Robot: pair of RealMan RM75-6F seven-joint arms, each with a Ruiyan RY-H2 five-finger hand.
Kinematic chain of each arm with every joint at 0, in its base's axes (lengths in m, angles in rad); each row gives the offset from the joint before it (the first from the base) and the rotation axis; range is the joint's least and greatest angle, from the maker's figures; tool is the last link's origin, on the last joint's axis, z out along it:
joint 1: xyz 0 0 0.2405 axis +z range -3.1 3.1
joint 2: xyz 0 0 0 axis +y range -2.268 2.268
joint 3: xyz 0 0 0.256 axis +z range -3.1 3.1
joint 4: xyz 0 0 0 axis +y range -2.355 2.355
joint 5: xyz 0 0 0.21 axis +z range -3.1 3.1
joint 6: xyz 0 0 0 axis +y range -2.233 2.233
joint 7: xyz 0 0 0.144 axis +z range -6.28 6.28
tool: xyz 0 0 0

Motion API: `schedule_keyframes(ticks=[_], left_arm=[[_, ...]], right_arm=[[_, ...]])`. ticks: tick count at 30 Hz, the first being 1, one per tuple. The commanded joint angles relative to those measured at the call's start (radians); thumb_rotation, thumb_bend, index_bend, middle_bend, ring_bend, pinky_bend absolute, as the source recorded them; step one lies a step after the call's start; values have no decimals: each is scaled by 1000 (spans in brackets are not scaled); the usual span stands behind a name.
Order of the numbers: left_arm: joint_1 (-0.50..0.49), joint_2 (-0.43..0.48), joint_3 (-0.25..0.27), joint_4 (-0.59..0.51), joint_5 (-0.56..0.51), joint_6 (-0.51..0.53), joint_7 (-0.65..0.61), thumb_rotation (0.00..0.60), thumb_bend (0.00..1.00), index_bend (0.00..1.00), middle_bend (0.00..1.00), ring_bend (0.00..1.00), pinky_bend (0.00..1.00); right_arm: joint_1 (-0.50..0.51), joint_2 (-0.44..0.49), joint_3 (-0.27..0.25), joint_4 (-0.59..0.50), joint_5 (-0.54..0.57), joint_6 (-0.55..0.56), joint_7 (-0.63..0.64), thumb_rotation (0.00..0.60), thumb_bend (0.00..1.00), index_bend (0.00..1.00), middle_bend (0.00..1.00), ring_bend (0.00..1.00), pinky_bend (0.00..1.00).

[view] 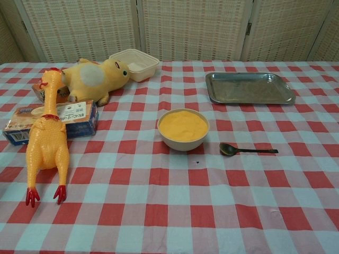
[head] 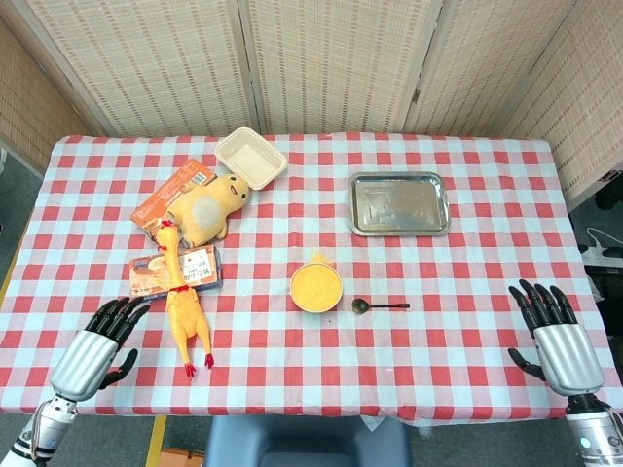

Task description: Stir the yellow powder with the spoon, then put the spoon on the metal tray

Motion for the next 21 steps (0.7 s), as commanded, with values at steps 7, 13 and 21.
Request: schedule_keyframes(ticks=[7, 13, 21], left_arm=[[-2, 31, 5, -6, 0, 8, -65, 600, 501, 0, 0, 0, 98], [-1, 56, 10, -2, 4, 21, -127, 600, 501, 0, 0, 0, 99], [-9, 80, 22, 7, 15, 16, -199, 600, 501, 0, 0, 0, 99]], right_arm=[[74, -152, 93, 51, -25, -57, -103, 600, 166, 189, 0, 0, 0], [214, -262, 161, 20, 28, -261, -233, 600, 220, 400, 0, 0, 0], [311, -464, 217, 126, 164, -394, -334, 600, 262, 471, 0, 0, 0]])
